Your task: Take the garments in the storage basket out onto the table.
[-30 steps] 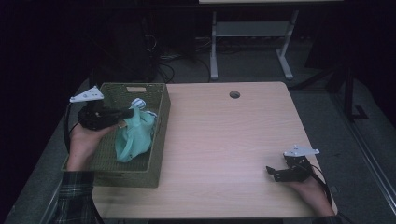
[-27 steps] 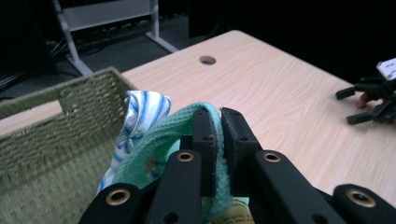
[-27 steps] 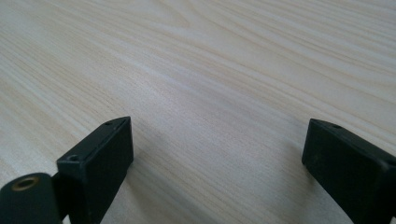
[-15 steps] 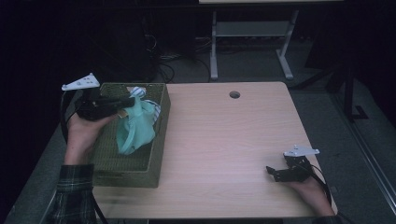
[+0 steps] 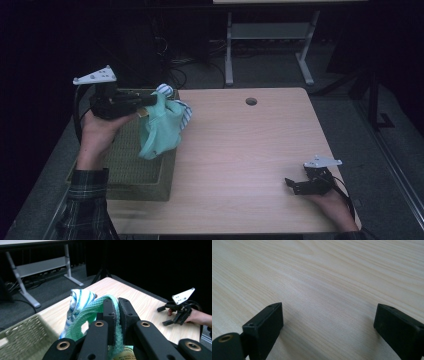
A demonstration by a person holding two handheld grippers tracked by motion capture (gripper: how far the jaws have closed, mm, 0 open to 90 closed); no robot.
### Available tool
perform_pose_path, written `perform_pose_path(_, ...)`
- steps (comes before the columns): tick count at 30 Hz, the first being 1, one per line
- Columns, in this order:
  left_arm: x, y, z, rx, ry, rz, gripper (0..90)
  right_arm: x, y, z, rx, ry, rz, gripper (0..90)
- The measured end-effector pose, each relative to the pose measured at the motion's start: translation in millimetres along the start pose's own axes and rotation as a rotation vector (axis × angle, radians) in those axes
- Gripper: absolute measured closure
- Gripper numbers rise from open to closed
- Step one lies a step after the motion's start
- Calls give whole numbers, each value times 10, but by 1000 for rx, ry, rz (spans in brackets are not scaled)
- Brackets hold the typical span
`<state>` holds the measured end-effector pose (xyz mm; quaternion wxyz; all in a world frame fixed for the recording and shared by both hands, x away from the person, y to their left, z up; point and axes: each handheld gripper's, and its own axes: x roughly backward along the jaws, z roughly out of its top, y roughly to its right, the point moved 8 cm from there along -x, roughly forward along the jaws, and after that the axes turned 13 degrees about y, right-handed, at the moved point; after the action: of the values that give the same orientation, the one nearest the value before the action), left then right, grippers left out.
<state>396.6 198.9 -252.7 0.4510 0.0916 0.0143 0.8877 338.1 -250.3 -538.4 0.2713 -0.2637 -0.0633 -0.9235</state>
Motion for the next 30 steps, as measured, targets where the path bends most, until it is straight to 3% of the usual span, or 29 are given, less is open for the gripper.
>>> perform_pose_path(16,-476,380,34,-8,25,-77,841,0,0,0,0,0,0,86)
perform_pose_path(30,-1012,780,-260,-18,-23,-156,841,0,0,0,1,0,0,86)
